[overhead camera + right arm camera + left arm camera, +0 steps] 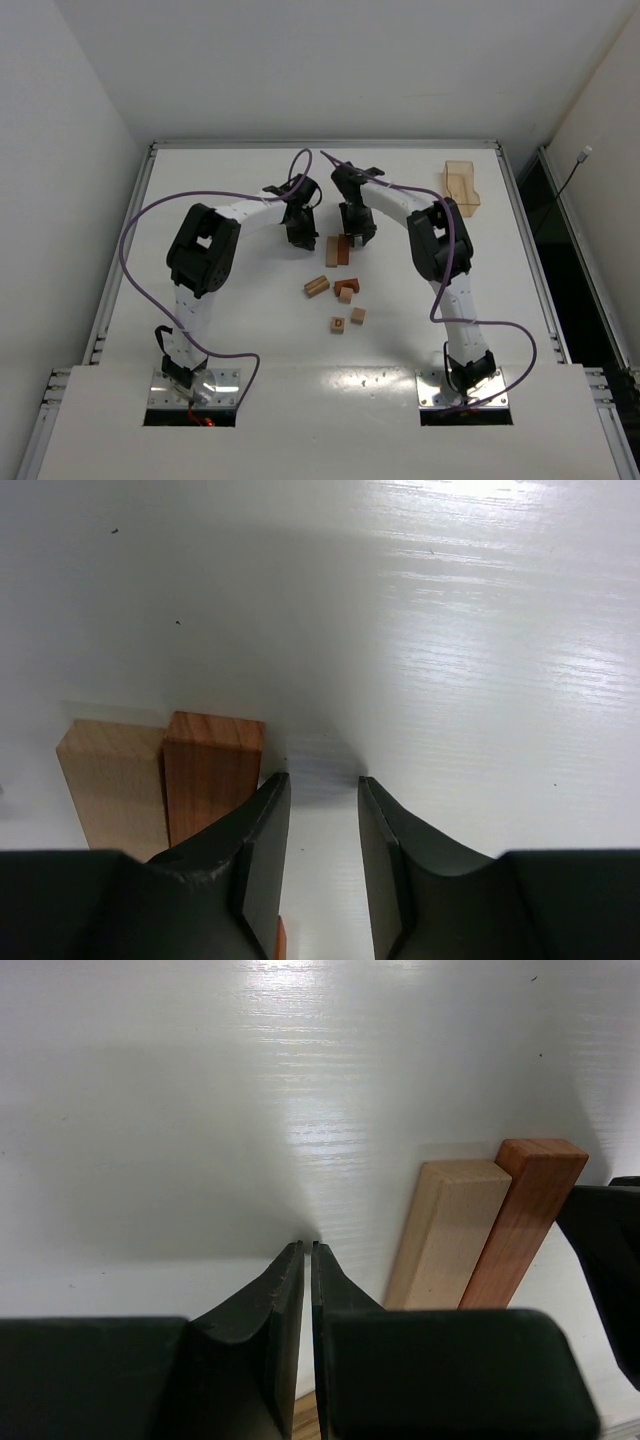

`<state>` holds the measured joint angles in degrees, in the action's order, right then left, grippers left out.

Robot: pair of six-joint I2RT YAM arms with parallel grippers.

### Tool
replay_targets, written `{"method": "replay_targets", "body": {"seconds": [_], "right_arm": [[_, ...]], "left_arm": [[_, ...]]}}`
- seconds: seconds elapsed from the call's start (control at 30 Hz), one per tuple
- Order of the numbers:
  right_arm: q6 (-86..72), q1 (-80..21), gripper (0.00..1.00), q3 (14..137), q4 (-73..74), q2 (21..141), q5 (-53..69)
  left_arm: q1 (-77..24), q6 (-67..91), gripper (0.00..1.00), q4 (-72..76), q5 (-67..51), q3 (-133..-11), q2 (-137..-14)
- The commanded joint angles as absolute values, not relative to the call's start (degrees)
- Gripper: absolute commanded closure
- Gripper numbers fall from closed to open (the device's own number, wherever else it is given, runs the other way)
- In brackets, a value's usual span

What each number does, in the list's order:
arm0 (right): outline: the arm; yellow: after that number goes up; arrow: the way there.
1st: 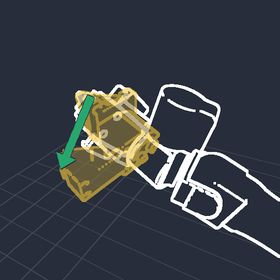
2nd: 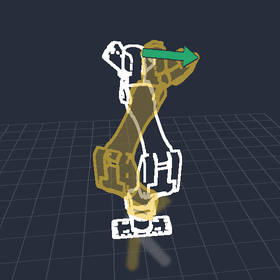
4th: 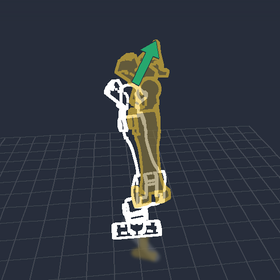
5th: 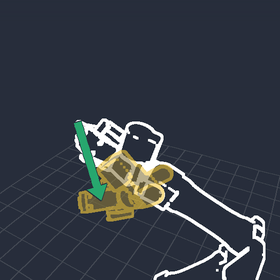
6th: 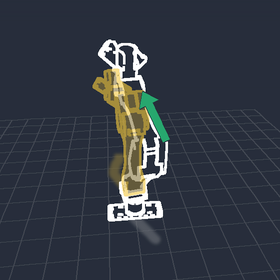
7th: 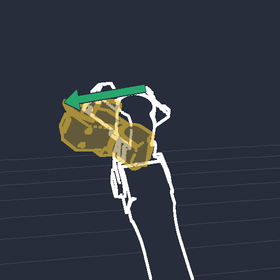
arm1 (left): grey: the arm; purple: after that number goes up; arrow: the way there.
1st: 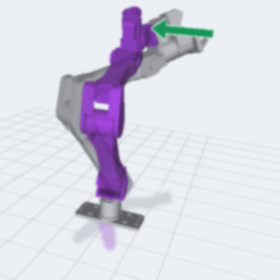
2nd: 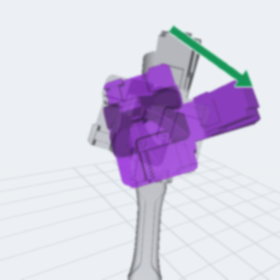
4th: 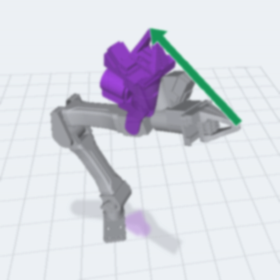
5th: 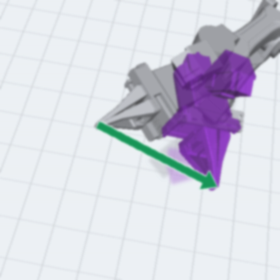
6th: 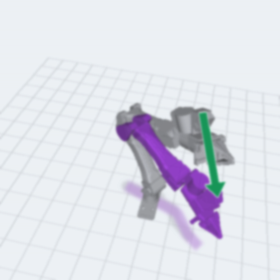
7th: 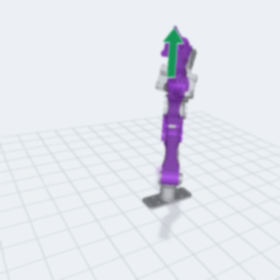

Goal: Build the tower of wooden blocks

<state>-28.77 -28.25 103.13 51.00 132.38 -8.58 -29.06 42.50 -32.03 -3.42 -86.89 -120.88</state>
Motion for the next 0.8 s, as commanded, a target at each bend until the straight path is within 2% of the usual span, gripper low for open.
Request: {"method": "replay_targets", "body": {"seconds": [0.0,0.57,0.6,0.63,0.7,0.77], "right_arm": [[-29.4,-28.6,0.69,104.9,48.9,134.4,-8.2],[-29.4,-29.6,0.64,104.3,48.9,133.9,-7.5],[-29.4,-30.1,0.66,104.3,48.9,133.9,-8.3],[-29.4,-30.1,0.73,104.3,48.9,133.2,-8.8],[-29.4,-30.1,0.79,103.6,48.9,132.5,-10.4],[-29.4,-28.7,0.90,100.9,49.5,130.4,-12.9]], "left_arm": [[-28.9,42.9,0.94,-32.6,-3.1,-87.3,-123.0],[-28.9,42.9,0.94,-32.1,-3.1,-86.7,-123.0],[-28.9,42.9,0.94,-32.1,-3.1,-86.7,-123.0],[-28.9,42.9,0.94,-32.1,-3.1,-86.7,-123.0],[-28.9,42.9,0.94,-32.1,-3.1,-86.7,-123.0],[-28.4,42.9,0.94,-32.1,-1.4,-85.4,-120.9]]}}
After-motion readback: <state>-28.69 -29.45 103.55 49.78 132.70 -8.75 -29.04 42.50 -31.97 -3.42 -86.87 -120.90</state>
